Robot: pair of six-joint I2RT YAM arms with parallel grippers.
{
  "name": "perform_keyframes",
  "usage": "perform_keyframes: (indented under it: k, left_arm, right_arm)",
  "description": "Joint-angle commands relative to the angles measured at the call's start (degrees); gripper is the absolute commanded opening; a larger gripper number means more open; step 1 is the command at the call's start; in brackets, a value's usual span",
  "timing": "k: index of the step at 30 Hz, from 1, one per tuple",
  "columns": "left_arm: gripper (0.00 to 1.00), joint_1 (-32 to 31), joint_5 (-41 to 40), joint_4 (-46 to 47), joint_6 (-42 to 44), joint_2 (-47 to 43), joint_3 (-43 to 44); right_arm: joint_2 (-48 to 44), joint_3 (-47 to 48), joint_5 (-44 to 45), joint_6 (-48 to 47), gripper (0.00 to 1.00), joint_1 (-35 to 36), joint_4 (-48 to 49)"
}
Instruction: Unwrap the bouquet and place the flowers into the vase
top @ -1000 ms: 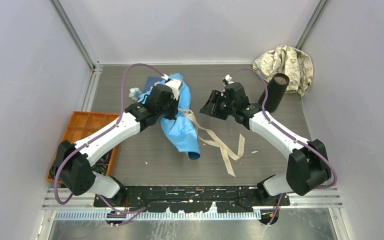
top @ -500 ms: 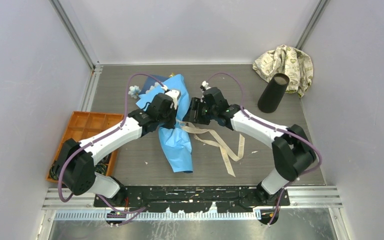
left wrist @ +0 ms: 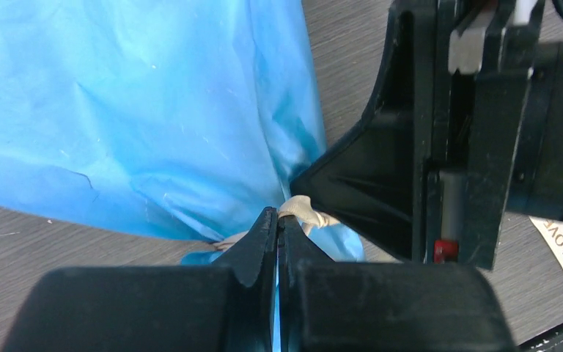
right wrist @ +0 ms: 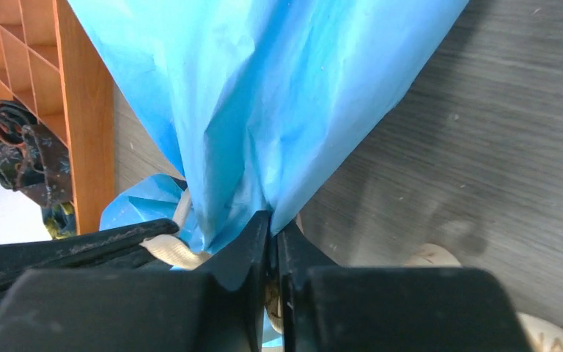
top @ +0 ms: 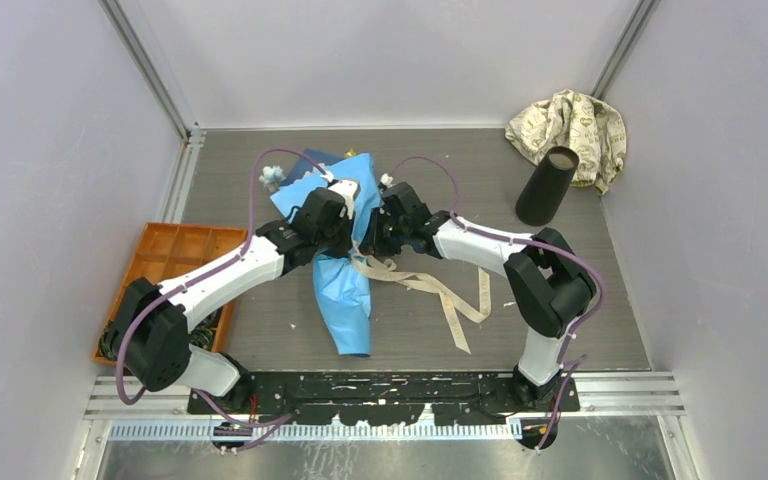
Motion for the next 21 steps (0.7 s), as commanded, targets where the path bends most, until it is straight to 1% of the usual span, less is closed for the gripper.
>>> perform_keyframes:
  k: [1, 2, 3, 6, 11, 15, 21]
  left_arm:
    - [0.0, 0.2, -1.6, 3.4, -0.5, -0.8, 2.2]
    - [0.0, 0.3, -2.1, 3.1, -0.7, -0.5, 2.5]
    - [0.0, 0.5, -2.6, 2.8, -0.9, -0.5, 2.4]
    - [0.0, 1.5, -4.2, 2.1, -1.7, -1.6, 1.8]
    - [0.0, 4.9, -5.5, 0.3, -3.4, -4.8, -0.2]
    - [0.0, 7.5, -6.8, -1.6, -4.6, -6.9, -1.2]
    - [0.0, 10.8, -10.5, -6.9, -6.2, -10.1, 0.1]
  right_arm:
    - [-1.3, 1.3, 0.0, 0.4, 0.06, 0.7, 2.4]
    - [-1.3, 1.4, 0.5, 0.1, 0.02, 0.6, 1.8]
    - [-1.6, 1.6, 1.3, -0.3, 0.01, 0.7, 1.0]
    - [-2.6, 1.8, 5.0, -1.5, 0.01, 0.7, -0.8]
    - [-4.0, 2.5, 10.7, -2.9, 0.01, -0.5, -5.7]
    - [-4.6, 1.8, 11.5, -2.9, 0.01, -2.7, -6.7]
    - [-5.5, 1.6, 12.2, -4.0, 0.01, -6.6, -9.2]
